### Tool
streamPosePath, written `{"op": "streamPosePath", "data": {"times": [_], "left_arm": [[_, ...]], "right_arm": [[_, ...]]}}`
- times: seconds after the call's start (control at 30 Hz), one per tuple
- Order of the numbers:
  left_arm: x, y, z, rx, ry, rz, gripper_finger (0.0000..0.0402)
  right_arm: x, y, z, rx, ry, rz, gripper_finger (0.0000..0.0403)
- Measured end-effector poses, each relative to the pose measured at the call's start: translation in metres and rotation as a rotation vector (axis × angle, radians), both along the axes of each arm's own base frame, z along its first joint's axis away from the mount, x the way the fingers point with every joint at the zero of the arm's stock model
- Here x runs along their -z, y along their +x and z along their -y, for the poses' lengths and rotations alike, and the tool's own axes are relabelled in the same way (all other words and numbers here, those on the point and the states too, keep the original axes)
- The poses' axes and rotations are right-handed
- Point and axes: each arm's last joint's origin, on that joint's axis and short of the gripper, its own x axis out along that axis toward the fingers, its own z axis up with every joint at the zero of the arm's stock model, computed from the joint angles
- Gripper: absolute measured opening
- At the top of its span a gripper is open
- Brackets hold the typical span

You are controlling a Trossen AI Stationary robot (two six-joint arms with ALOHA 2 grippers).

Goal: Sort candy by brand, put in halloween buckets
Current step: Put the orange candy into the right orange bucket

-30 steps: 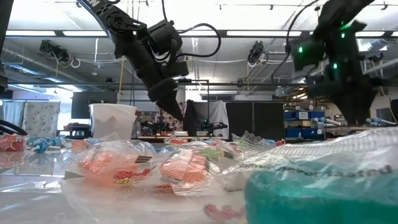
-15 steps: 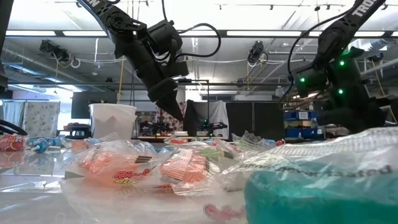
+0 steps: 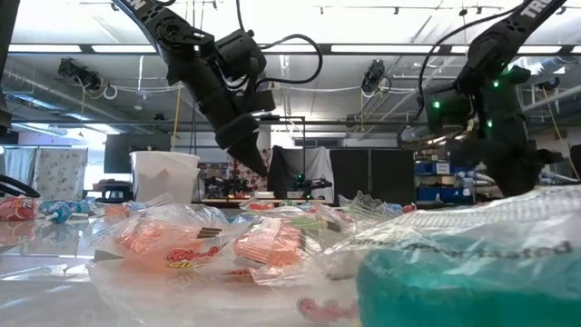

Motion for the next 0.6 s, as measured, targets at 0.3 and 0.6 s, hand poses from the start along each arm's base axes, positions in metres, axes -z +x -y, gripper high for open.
{"op": "streamPosePath", "data": {"times": [0.3,0.6], "left_arm": [[0.001,-0.001,0.0,-0.004,-0.006,-0.009,0.0156],[0.0,0.0,0.001,0.027,-0.041,0.011,0.0156]], "right_arm": [[-0.073,0.015,-0.03,-0.165,0.041,0.236,0.0005],[-0.137,0.01,-0.086,-0.265,0.209,0.309,0.0003]]}}
